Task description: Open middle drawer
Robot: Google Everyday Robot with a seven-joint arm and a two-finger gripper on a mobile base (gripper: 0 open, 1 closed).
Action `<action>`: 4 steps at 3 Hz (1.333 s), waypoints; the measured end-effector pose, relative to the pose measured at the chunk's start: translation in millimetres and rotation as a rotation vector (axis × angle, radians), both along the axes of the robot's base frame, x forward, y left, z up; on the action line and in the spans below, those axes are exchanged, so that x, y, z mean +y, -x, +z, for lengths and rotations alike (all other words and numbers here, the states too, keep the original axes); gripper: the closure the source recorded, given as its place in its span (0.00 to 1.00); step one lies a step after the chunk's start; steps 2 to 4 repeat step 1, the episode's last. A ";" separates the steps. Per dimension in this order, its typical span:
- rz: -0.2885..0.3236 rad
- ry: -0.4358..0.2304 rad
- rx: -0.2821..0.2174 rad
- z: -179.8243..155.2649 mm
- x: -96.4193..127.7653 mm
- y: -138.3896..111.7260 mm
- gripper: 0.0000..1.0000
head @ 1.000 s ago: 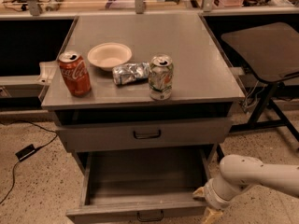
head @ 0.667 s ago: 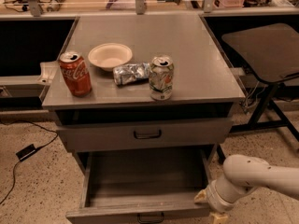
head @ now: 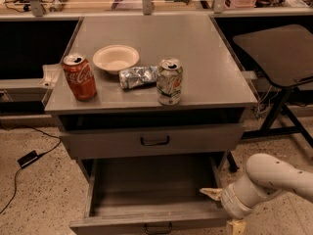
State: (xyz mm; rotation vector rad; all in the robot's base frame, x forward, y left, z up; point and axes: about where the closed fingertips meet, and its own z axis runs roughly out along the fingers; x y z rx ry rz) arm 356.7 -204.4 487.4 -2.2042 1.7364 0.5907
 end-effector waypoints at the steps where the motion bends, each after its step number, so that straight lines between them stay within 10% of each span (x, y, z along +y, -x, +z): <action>1: 0.005 -0.001 -0.001 0.3 0.1 0.2 0.00; 4: 0.005 -0.001 -0.001 0.3 0.1 0.2 0.00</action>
Offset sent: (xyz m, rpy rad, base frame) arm 0.0000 0.0000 0.0000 0.0000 0.0000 0.0000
